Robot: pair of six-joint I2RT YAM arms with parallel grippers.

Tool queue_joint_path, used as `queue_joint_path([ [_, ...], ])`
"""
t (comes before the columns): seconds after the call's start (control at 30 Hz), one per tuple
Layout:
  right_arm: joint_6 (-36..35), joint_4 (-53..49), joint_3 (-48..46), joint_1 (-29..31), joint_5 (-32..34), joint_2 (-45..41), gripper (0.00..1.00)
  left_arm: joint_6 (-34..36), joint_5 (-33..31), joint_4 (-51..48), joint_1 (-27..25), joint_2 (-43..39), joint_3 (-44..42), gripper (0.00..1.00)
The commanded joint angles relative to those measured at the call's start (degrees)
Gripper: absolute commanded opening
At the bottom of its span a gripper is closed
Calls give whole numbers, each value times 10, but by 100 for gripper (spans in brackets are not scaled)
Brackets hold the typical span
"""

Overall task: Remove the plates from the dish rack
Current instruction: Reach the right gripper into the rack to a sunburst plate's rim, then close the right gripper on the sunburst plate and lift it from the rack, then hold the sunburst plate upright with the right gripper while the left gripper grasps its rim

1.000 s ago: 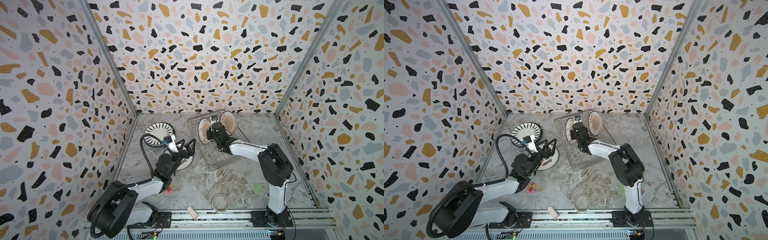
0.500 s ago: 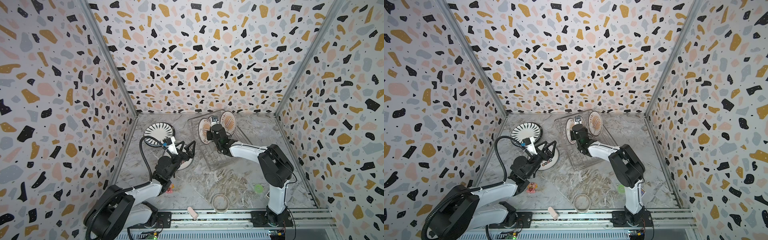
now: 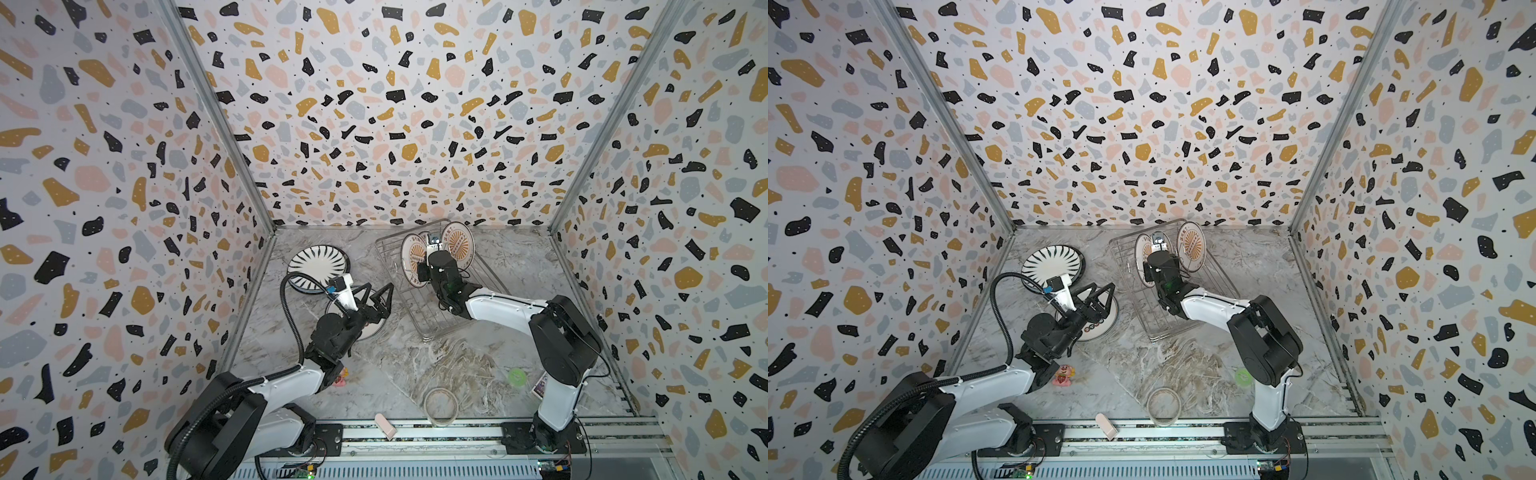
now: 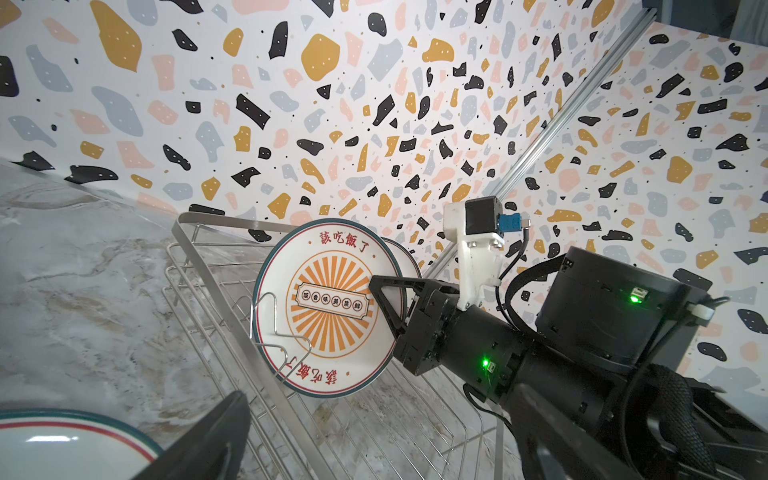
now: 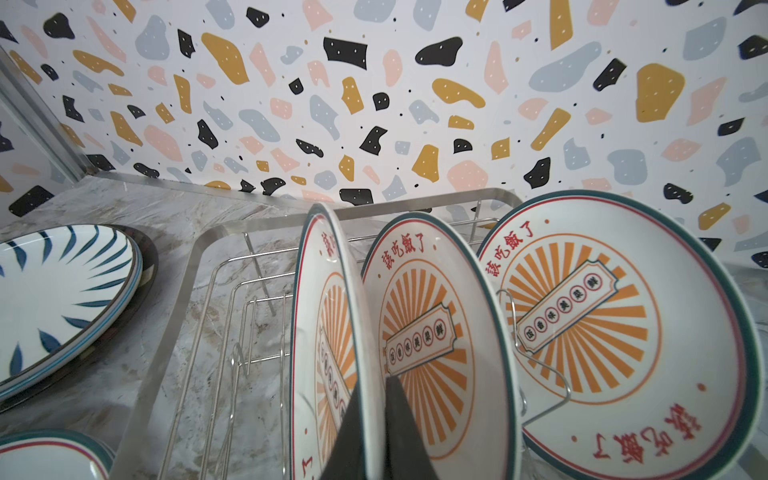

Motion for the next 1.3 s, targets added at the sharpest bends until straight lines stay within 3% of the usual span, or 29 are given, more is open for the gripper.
queue_joint_path([
  [0.0,-16,52,-14,7,37,-67,8,11,-4,8,-4,-15,-8,99],
  [0.47,-25,105,-152,48,67,-232,7,14,0,-63,-11,-86,-13,100],
  [0.73,25,147,-290,50,-60,-394,7,18,21,-100,-23,-130,-14,100],
  [0.9,96,195,-389,13,-189,-482,7,29,62,-36,-23,-164,-69,100],
  [1.17,168,311,-488,-18,-338,-528,7,30,173,36,-31,-135,-78,100],
  [1.27,200,381,-521,-22,-364,-524,6,41,152,5,-43,-122,-64,100],
])
